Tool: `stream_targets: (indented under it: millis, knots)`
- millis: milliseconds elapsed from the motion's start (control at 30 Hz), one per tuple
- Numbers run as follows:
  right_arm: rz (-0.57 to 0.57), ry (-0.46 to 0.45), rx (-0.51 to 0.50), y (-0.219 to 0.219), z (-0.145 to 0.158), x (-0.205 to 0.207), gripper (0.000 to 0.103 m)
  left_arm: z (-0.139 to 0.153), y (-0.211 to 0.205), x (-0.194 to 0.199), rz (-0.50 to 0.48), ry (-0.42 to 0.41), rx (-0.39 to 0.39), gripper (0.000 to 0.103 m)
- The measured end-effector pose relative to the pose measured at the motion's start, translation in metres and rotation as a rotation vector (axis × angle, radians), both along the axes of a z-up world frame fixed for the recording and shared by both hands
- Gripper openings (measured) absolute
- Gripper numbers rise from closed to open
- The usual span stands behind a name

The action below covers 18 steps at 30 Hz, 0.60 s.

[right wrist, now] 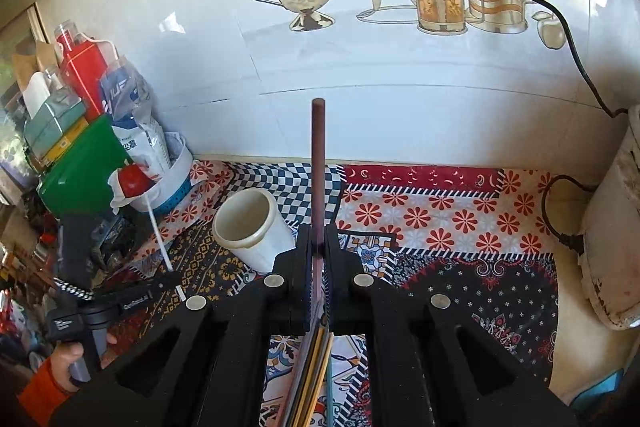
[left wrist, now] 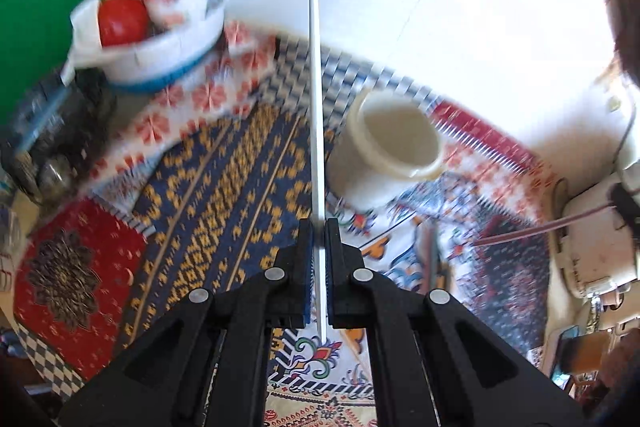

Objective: Organize utensils
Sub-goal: 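Lift both held sticks upright and carry them toward the white cup, then lower the white stick into the cup with the left tool while the right tool inserts the pink stick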

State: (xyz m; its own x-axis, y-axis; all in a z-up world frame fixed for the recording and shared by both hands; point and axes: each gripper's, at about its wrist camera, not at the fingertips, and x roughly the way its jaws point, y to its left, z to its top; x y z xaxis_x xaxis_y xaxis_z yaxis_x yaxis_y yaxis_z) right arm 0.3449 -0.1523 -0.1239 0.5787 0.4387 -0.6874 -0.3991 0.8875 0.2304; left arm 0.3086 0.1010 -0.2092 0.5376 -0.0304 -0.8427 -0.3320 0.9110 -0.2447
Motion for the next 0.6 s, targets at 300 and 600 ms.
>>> stream_targets:
  millis: [300, 600]
  knots:
    - [0.035, -0.052, 0.003, 0.024, 0.020, 0.010, 0.005, 0.081, -0.010, 0.007, -0.029, -0.211, 0.063, 0.003]
    - [0.081, -0.110, 0.026, 0.058, 0.043, 0.031, 0.005, 0.117, -0.010, 0.036, -0.046, -0.310, 0.067, 0.003]
